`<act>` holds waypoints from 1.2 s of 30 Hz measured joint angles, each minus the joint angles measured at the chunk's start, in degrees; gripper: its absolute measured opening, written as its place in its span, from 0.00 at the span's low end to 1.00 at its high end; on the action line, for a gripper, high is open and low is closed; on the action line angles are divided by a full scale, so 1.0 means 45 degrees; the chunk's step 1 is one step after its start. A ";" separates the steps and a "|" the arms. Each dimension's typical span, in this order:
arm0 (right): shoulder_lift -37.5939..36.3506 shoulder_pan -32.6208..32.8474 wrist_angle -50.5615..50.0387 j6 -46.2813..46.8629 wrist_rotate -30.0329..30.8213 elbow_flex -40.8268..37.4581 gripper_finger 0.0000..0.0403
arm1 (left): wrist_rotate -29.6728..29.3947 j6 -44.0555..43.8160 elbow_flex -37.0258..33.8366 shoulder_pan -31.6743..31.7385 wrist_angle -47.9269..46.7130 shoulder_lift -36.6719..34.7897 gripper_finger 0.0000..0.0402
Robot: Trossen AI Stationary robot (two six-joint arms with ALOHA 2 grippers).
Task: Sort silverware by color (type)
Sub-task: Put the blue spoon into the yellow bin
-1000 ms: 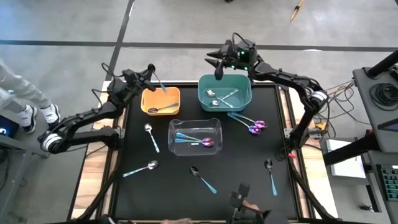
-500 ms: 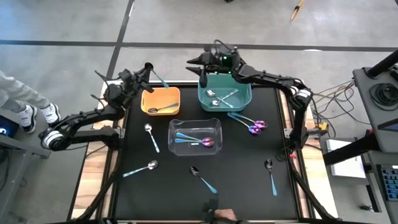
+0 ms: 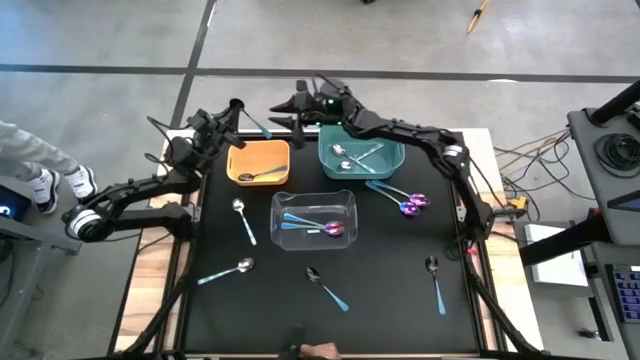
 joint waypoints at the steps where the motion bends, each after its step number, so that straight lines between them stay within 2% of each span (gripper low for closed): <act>1: 0.0235 0.0050 -0.0098 0.0028 0.0001 0.0395 0.31 | -0.0059 0.0039 0.0000 0.0005 -0.0005 0.0000 0.00; 5: 0.0967 0.0210 -0.0989 -0.0060 0.0086 0.1855 0.31 | -0.0142 0.0686 0.0000 0.0010 0.0001 0.0000 0.00; 10: 0.1748 0.0398 -0.2262 -0.0597 0.1057 0.3155 0.31 | -0.0132 0.2261 0.0000 0.0010 0.0155 0.0000 0.00; 13: 0.2093 0.0538 -0.2426 -0.0589 0.1375 0.3700 0.31 | -0.0019 0.2448 0.0000 0.0006 0.0453 0.0000 0.00; 18: 0.2302 0.0661 -0.2429 -0.0727 0.1657 0.4071 0.31 | 0.0146 0.2361 0.0000 -0.0011 0.0430 0.0016 0.00; 25: 0.2712 0.0905 -0.2350 -0.1037 0.1815 0.4468 0.31 | 0.1030 0.2289 0.0005 -0.0018 0.1065 0.0443 0.00; 29: 0.2816 0.0944 -0.2479 -0.1409 0.2317 0.4459 0.31 | 0.1090 0.1982 0.0005 -0.0074 0.1372 0.0710 0.00; 36: 0.2801 0.0921 -0.2408 -0.1405 0.2327 0.4459 0.28 | 0.1101 0.1582 0.0005 -0.0088 0.1643 0.0972 0.00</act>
